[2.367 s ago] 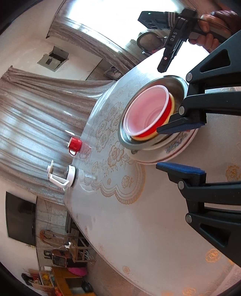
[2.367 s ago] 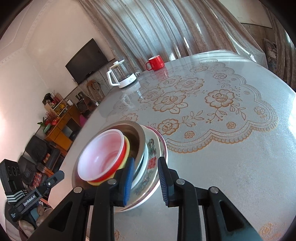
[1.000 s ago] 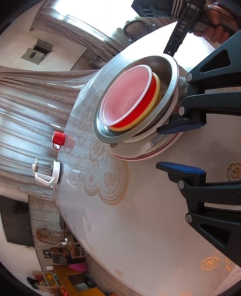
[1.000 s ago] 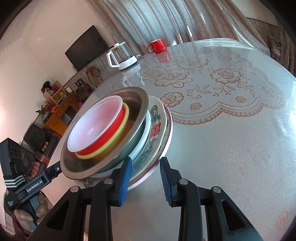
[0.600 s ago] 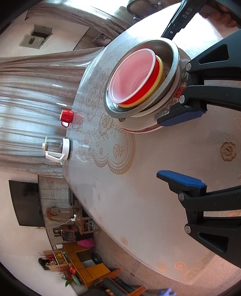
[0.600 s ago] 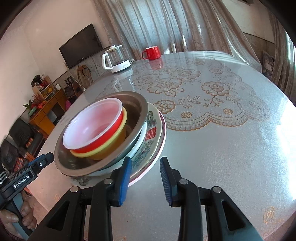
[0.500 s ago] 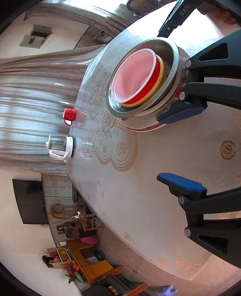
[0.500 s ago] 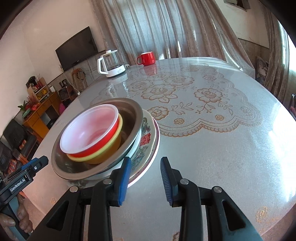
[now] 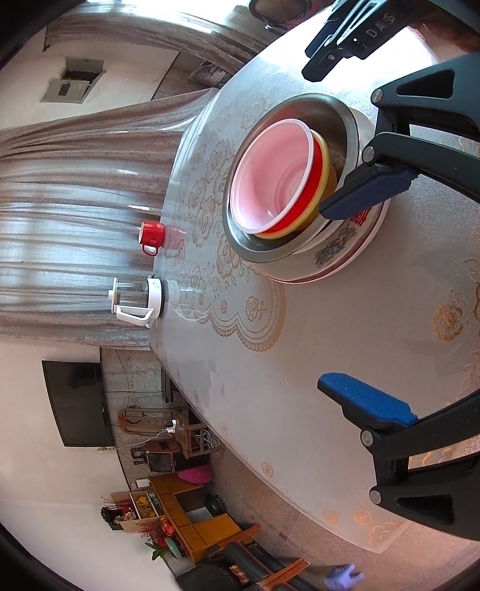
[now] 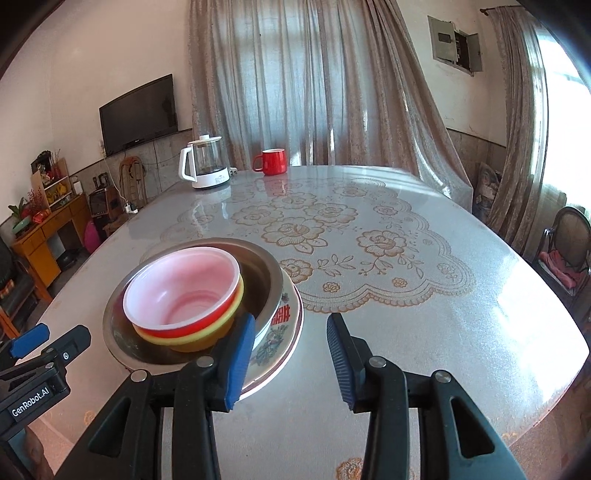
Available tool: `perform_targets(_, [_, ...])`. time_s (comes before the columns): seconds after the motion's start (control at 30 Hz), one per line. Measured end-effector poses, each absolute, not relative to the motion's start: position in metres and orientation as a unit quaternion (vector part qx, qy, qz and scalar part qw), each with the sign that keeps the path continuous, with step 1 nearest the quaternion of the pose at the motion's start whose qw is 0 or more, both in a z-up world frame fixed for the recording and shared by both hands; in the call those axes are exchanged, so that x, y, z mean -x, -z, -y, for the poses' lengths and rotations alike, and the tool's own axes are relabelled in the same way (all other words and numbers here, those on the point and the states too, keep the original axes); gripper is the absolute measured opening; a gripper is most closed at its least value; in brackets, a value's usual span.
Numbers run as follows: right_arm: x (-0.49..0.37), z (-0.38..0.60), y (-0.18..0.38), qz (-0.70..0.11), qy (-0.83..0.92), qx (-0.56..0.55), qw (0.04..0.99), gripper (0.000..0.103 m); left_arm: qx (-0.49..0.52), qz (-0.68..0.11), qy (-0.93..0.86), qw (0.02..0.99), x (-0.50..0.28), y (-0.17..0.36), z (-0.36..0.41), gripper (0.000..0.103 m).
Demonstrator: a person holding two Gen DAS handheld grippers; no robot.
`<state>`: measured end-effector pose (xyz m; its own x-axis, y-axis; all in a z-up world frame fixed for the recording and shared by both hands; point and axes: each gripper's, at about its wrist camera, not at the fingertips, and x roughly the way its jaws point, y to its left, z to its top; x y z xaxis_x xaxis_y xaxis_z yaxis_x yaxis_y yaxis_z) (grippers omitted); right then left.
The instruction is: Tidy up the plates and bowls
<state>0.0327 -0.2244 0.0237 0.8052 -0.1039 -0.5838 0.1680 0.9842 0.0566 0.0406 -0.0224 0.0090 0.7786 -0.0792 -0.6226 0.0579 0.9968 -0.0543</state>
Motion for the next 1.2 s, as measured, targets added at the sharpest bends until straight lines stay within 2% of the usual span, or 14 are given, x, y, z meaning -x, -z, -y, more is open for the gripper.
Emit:
perform_targets(0.1, [-0.028, 0.22, -0.018, -0.309, 0.075, -0.046, 0.947, 0.041, 0.009, -0.328, 0.036, 0.944, -0.038, -0.009, 0.028, 0.094])
perform_targets(0.23, [-0.024, 0.218, -0.011, -0.323, 0.076, -0.046, 0.942, 0.041, 0.004, -0.324, 0.039, 0.945, -0.035, -0.012, 0.033, 0.097])
perform_targets(0.3, [-0.023, 0.217, -0.009, -0.326, 0.075, -0.046, 0.941, 0.041, 0.003, -0.321, 0.041, 0.946, -0.033, -0.014, 0.034, 0.103])
perform_targets(1.2, [-0.019, 0.211, -0.01, -0.325, 0.067, -0.042, 0.943, 0.041, -0.007, -0.322, 0.033, 0.946, -0.032, -0.017, 0.043, 0.103])
